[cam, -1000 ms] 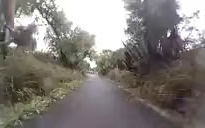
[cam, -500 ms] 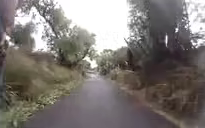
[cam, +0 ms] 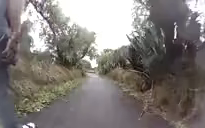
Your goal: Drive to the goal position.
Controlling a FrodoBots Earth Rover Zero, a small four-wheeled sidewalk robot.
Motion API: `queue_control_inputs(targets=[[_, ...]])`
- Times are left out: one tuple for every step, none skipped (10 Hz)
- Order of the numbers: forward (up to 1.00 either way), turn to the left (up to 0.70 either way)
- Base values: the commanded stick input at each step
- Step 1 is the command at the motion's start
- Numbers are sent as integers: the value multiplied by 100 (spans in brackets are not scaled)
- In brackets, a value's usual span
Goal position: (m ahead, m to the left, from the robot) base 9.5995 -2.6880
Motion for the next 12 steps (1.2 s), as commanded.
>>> queue_control_inputs(targets=[[85,0],[85,0],[85,0],[85,0],[85,0],[85,0],[85,0],[85,0],[85,0],[85,0],[85,0],[85,0]])
